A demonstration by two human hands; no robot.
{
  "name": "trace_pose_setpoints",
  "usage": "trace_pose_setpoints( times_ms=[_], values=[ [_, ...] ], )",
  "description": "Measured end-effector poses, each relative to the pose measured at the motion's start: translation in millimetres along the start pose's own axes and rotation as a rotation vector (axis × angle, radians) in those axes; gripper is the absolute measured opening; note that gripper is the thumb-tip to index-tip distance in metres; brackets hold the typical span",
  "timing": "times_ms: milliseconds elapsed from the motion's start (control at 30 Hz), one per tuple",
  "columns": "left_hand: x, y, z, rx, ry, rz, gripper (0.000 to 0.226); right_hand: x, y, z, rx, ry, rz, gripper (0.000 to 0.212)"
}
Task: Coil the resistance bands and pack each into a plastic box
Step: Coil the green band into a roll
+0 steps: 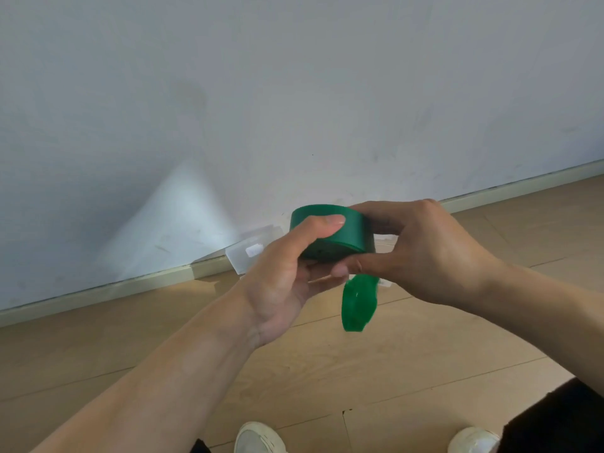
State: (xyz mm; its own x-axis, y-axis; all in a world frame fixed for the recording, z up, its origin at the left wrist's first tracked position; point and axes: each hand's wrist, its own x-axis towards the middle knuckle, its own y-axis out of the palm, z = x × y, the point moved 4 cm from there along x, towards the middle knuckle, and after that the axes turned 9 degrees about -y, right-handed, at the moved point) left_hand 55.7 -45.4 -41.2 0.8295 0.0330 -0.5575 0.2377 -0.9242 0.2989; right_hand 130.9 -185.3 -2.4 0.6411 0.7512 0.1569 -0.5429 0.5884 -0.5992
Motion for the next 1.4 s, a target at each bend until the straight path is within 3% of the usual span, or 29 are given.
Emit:
trace_pose_setpoints(
  times_ms=[133,267,333,433,533,633,700,900,1033,1100,1200,1233,1333,1400],
  values=[
    [-2.9,-4.3,-5.3,0.01,-0.062,0.0,0.065,1.5,-3.2,7.7,-0.096,-0.013,-0.019,0.033],
    [-7.6,-11.1,-11.7,0.397,0.019,-0.351,0.107,5.4,0.1,9.0,-0.561,-0.038,0.026,0.037],
    [-14.0,-1.5,-5.2,0.536,0.056,-0.43,0.115,2.9,8.8,12.9,-0.713,-0.115,0.024,0.048],
    [-13.1,-2.2,0.1,0.483,0.076,-0.471,0.102,-4.4,14.6,13.6,-0.618,-0.165,-0.024,0.049],
    [-6.5,-9.3,-1.4,0.347,0.075,-0.372,0.067,-3.9,12.2,15.2,-0.227,-0.086,-0.039,0.035],
    [-6.6,-5.7,-3.7,0.239,0.071,-0.237,0.039,1.5,7.4,14.1,-0.011,-0.066,-0.007,0.05],
    [-7.9,-6.9,-5.7,0.172,0.078,-0.188,0.032,4.0,3.5,11.1,0.02,-0.052,0.026,0.052],
    [-0.9,-9.9,-1.8,0.004,0.052,-0.068,0.051,6.6,4.1,7.4,0.213,-0.077,0.019,0.046],
    [0.6,-6.9,-2.5,0.002,0.003,-0.001,0.059,4.0,1.1,8.0,0.08,-0.011,-0.036,0.037],
    [1.0,-10.3,-4.9,0.12,-0.005,-0.059,0.068,4.5,-0.9,7.9,-0.095,0.006,-0.043,0.032],
    [-0.6,-11.7,-3.5,0.4,0.034,-0.268,0.118,3.0,5.0,16.0,-0.406,-0.114,-0.014,0.026],
    [-1.1,-11.4,-1.6,0.456,0.046,-0.329,0.124,1.2,9.4,17.6,-0.482,-0.166,-0.004,0.023],
    [-0.2,-11.0,3.7,0.445,0.063,-0.361,0.119,-3.0,12.1,15.3,-0.52,-0.19,0.003,0.027],
    [2.9,-7.7,5.7,0.35,0.058,-0.222,0.089,-1.5,4.3,13.9,-0.309,-0.115,0.035,0.039]
  ],
)
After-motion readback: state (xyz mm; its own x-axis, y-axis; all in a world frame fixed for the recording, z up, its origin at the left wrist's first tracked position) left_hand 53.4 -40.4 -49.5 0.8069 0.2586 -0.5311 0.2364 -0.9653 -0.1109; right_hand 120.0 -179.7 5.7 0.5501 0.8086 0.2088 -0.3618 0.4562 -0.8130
